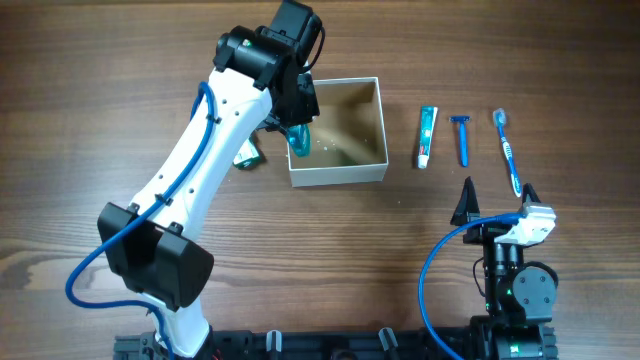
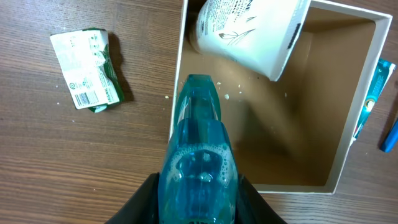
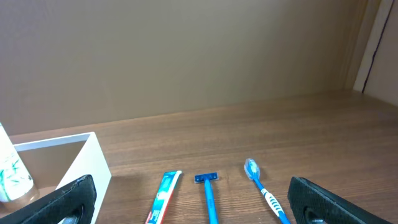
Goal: Pack container
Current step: 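Carry the mouthwash bottle into the box and release it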
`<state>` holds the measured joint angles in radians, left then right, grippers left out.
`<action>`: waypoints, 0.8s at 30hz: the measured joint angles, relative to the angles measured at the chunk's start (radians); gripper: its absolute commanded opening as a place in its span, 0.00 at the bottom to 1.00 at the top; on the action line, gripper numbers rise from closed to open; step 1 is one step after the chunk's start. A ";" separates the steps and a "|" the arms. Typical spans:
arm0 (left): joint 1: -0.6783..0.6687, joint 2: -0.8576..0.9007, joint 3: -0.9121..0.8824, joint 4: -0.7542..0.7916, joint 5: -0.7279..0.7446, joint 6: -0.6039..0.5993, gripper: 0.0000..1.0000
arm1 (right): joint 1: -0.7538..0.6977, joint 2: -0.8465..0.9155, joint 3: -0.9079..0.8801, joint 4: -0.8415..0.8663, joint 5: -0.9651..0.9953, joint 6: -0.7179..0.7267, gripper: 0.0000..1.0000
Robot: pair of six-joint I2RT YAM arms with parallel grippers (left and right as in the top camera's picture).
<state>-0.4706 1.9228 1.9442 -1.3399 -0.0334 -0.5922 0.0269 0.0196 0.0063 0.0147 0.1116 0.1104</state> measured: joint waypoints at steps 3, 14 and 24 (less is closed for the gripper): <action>0.000 0.008 0.000 0.002 -0.003 -0.025 0.17 | 0.000 0.000 0.000 0.000 0.000 0.000 1.00; 0.000 0.080 0.000 0.006 -0.008 -0.050 0.37 | 0.000 0.000 0.000 0.000 0.000 0.000 1.00; 0.000 0.080 0.000 0.015 -0.024 -0.061 0.51 | 0.000 0.000 0.000 0.000 0.000 0.000 1.00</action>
<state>-0.4706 2.0029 1.9446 -1.3247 -0.0574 -0.6533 0.0269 0.0196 0.0067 0.0147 0.1120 0.1104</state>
